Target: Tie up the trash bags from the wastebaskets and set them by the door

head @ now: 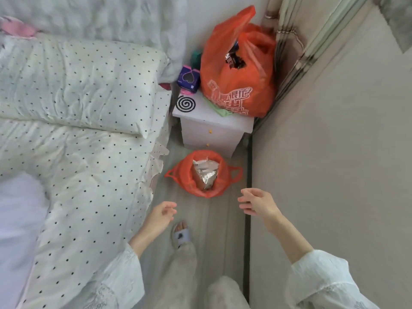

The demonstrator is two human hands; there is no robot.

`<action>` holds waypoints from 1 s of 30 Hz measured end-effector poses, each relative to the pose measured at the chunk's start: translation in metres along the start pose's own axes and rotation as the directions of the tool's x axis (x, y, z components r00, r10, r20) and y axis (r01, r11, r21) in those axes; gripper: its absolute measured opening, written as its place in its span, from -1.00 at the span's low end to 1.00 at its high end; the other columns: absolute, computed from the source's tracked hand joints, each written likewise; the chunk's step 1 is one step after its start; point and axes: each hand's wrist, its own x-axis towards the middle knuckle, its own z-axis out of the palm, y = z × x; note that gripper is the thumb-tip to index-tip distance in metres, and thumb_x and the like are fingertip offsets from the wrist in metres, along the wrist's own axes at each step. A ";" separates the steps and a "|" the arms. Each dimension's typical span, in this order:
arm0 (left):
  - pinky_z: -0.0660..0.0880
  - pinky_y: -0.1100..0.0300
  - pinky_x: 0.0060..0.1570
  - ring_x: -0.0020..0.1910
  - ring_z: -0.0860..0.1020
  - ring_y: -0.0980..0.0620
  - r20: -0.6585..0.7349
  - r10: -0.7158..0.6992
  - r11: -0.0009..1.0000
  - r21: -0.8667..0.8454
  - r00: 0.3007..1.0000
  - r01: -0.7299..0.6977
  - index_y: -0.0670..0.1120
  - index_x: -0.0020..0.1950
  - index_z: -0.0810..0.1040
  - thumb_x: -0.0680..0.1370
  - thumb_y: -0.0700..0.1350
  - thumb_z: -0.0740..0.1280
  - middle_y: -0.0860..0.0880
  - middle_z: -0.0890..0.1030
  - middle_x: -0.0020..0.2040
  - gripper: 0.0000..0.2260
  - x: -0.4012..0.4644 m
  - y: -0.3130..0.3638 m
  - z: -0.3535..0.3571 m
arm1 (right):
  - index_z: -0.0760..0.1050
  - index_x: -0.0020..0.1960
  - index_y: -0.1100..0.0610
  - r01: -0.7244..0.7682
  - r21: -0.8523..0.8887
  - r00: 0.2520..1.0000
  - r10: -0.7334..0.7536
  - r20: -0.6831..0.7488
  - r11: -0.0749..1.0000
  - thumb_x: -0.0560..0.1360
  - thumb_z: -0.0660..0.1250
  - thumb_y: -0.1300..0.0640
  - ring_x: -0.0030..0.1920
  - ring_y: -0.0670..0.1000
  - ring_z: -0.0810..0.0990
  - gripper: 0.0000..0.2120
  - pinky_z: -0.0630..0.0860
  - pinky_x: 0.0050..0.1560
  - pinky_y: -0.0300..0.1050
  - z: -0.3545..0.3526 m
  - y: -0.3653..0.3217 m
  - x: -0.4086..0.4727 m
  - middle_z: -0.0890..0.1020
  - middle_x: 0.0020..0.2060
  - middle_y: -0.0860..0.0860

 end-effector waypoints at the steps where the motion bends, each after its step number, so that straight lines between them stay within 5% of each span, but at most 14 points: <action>1: 0.42 0.15 -0.07 -0.11 0.49 -0.06 0.002 -0.020 1.000 0.025 1.000 0.020 -0.23 0.18 0.47 0.56 -0.29 0.12 -0.16 0.55 0.00 -0.76 0.022 0.002 -0.003 | 0.48 0.02 0.16 -0.015 -0.002 1.000 0.015 -0.016 1.000 0.55 0.22 0.14 -0.16 0.06 0.56 -0.88 0.53 -0.13 -0.19 -0.001 -0.004 0.020 0.61 -0.14 0.11; 6: 0.40 0.05 0.11 -0.06 0.50 -0.07 0.018 -0.115 0.992 0.061 0.993 0.114 -0.19 0.17 0.48 0.55 -0.30 0.14 -0.21 0.57 0.11 -0.76 0.125 0.000 0.006 | 0.45 0.13 0.20 -0.102 -0.016 0.992 0.101 -0.070 0.995 0.57 0.19 0.15 -0.13 0.06 0.53 -0.81 0.49 -0.16 -0.19 -0.002 -0.001 0.130 0.58 -0.07 0.14; 9: 0.42 0.07 0.18 0.08 0.51 -0.13 0.011 -0.170 0.985 0.039 0.985 0.169 -0.25 0.23 0.44 0.56 -0.31 0.13 -0.22 0.55 0.16 -0.74 0.191 -0.018 0.026 | 0.44 0.20 0.27 -0.170 -0.015 0.982 0.168 -0.083 0.985 0.57 0.17 0.19 -0.01 0.11 0.53 -0.75 0.51 0.02 -0.04 0.005 0.017 0.207 0.55 -0.03 0.16; 12: 0.46 0.15 0.06 -0.03 0.53 -0.09 -0.046 -0.211 0.977 -0.029 0.976 0.210 -0.28 0.23 0.44 0.57 -0.27 0.15 -0.14 0.57 -0.03 -0.74 0.261 -0.043 0.048 | 0.38 0.27 0.33 -0.243 -0.015 0.960 0.238 -0.147 0.970 0.57 0.14 0.26 0.18 0.26 0.51 -0.70 0.44 0.21 0.11 0.010 0.047 0.292 0.53 0.08 0.28; 16: 0.38 0.18 -0.21 -0.19 0.41 0.03 -0.119 -0.353 0.914 -0.255 0.928 0.315 -0.05 -0.16 0.46 0.58 -0.22 0.14 0.03 0.42 -0.26 -0.82 0.346 -0.092 0.077 | 0.44 0.20 0.28 -0.319 -0.032 0.934 0.308 -0.182 0.947 0.56 0.19 0.21 0.13 0.27 0.52 -0.75 0.49 0.10 0.11 0.017 0.105 0.392 0.50 0.22 0.34; 19: 0.37 0.21 -0.22 -0.25 0.37 0.12 -0.137 -0.473 0.822 -0.424 0.870 0.380 -0.05 -0.07 0.40 0.59 -0.21 0.10 0.02 0.39 -0.25 -0.88 0.399 -0.137 0.095 | 0.15 0.45 0.24 -0.342 -0.022 0.911 0.326 -0.251 0.940 0.57 0.19 0.09 0.28 0.20 0.44 -0.48 0.45 0.26 0.14 0.021 0.147 0.445 0.41 0.33 0.22; 22: 0.37 0.20 -0.19 -0.23 0.37 0.13 -0.155 -0.458 0.814 -0.468 0.875 0.344 -0.03 0.05 0.38 0.58 -0.18 0.07 0.02 0.40 -0.21 -0.86 0.446 -0.168 0.106 | 0.01 0.51 0.17 -0.299 0.167 0.903 0.335 -0.268 0.940 0.55 0.22 -0.01 0.17 0.03 0.42 -0.35 0.44 0.27 0.09 0.021 0.179 0.489 0.35 0.38 0.11; 24: 0.38 0.21 -0.17 -0.21 0.40 0.15 -0.146 -0.403 0.818 -0.500 0.903 0.284 0.05 -0.06 0.45 0.56 -0.16 0.09 0.05 0.44 -0.20 -0.82 0.473 -0.175 0.107 | 0.05 0.49 0.15 -0.282 0.216 0.900 0.335 -0.279 0.935 0.52 0.23 -0.08 0.08 -0.03 0.40 -0.33 0.40 0.26 0.05 0.020 0.188 0.511 0.36 0.36 0.07; 27: 0.35 0.27 -0.23 -0.30 0.39 0.20 -0.165 -0.359 0.767 -0.613 0.919 0.190 0.07 -0.19 0.48 0.54 -0.10 0.14 0.12 0.48 -0.27 -0.81 0.502 -0.168 0.100 | 0.03 0.51 0.12 -0.252 0.235 0.916 0.310 -0.254 0.939 0.51 0.23 -0.13 0.21 -0.06 0.37 -0.29 0.31 0.15 -0.08 0.018 0.196 0.533 0.34 0.38 0.00; 30: 0.29 0.31 -0.33 -0.38 0.38 0.22 -0.214 -0.366 0.721 -0.680 0.906 0.130 0.05 -0.25 0.46 0.55 -0.06 0.17 0.16 0.53 -0.41 -0.81 0.514 -0.158 0.092 | 0.32 0.36 0.14 -0.258 0.215 0.936 0.299 -0.187 0.942 0.51 0.25 -0.09 0.07 -0.10 0.49 -0.50 0.34 0.06 -0.18 0.017 0.193 0.544 0.53 0.16 -0.05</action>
